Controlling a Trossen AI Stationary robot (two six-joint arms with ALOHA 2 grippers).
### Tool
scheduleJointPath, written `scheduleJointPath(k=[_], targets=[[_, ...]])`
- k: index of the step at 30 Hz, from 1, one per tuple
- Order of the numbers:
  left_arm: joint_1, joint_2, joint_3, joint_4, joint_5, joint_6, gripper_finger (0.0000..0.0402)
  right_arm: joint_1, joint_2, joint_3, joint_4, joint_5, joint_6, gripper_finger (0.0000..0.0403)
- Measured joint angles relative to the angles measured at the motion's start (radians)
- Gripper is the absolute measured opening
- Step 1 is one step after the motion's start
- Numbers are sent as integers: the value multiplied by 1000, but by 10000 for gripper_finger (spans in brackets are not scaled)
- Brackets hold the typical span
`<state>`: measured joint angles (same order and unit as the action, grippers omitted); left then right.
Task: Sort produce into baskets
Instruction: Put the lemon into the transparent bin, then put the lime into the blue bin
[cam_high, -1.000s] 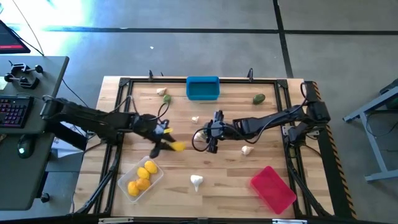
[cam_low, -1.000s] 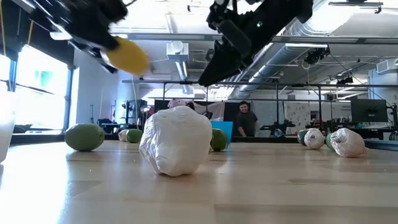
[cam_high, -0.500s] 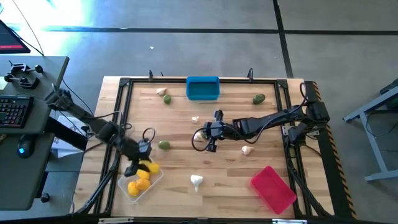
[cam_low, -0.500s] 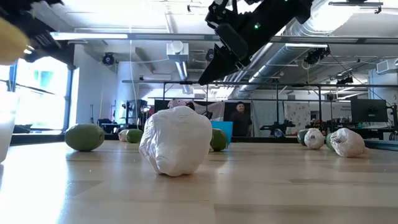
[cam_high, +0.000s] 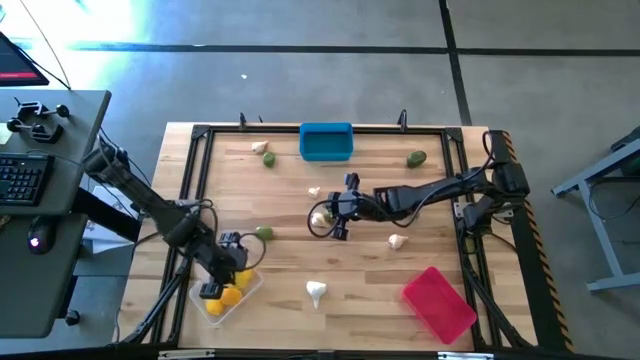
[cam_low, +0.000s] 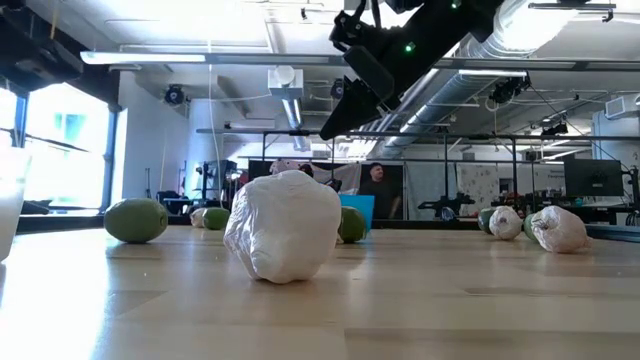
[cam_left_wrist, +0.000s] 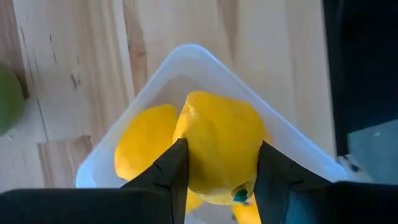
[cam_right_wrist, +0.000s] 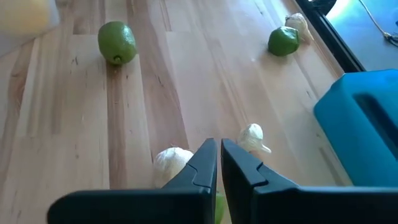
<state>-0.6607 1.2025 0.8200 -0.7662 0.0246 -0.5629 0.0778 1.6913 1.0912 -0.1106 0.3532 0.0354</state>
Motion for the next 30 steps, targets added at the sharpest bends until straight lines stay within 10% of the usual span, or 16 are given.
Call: scheduleJointPath(k=[30], targets=[[12, 86, 79, 32, 58, 113, 208, -41, 0, 0, -32, -5, -89, 12]])
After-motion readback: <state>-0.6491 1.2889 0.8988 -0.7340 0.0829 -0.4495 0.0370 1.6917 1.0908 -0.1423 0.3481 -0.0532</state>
